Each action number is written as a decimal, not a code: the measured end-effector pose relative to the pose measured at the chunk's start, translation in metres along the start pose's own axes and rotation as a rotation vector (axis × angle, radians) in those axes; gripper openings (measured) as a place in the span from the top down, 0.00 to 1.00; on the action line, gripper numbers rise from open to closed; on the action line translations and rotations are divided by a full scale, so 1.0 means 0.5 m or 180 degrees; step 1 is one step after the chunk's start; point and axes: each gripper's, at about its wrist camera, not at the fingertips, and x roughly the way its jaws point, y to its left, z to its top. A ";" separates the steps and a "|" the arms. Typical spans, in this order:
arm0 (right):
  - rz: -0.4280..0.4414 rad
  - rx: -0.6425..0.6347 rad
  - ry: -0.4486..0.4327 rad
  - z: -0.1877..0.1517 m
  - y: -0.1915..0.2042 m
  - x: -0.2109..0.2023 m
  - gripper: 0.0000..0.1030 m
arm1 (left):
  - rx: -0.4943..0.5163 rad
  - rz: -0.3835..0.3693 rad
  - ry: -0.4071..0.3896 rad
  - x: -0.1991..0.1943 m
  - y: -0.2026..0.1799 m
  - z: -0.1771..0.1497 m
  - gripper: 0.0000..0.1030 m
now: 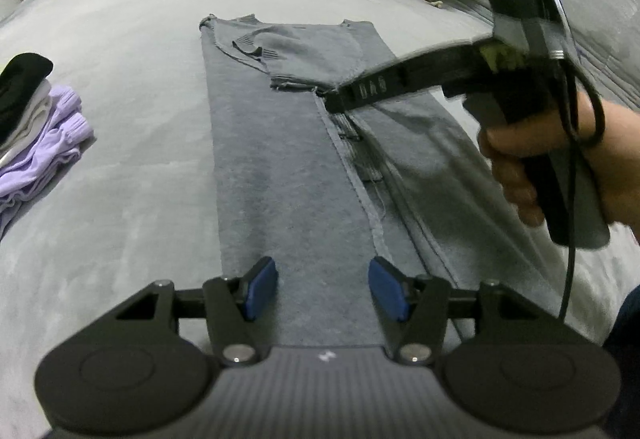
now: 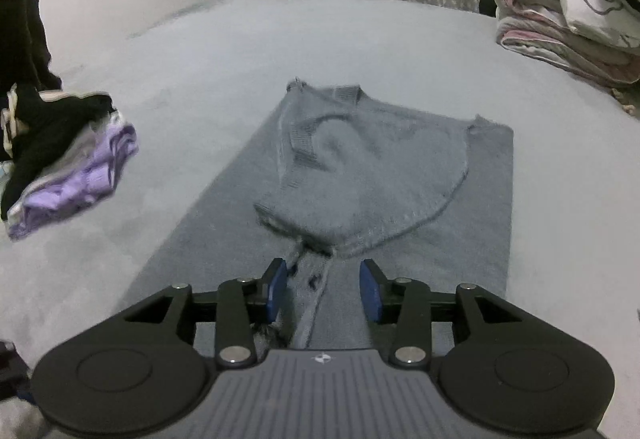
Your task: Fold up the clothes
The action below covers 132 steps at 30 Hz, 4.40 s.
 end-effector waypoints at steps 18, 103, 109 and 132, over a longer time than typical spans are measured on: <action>-0.0095 -0.0158 0.0102 -0.035 0.018 -0.037 0.30 | -0.0001 -0.0031 -0.0060 -0.008 0.003 0.001 0.34; -0.0373 0.0320 -0.0595 -0.329 0.132 -0.317 0.39 | -0.0928 -0.1408 -0.0336 -0.190 0.229 -0.036 0.02; -0.0680 0.0302 -0.0641 -0.276 0.150 -0.306 0.27 | -0.1046 -0.1719 -0.0183 -0.143 0.272 0.023 0.01; -0.0749 0.0212 -0.0421 -0.281 0.175 -0.273 0.21 | -0.0995 -0.1465 -0.0112 -0.133 0.261 0.018 0.01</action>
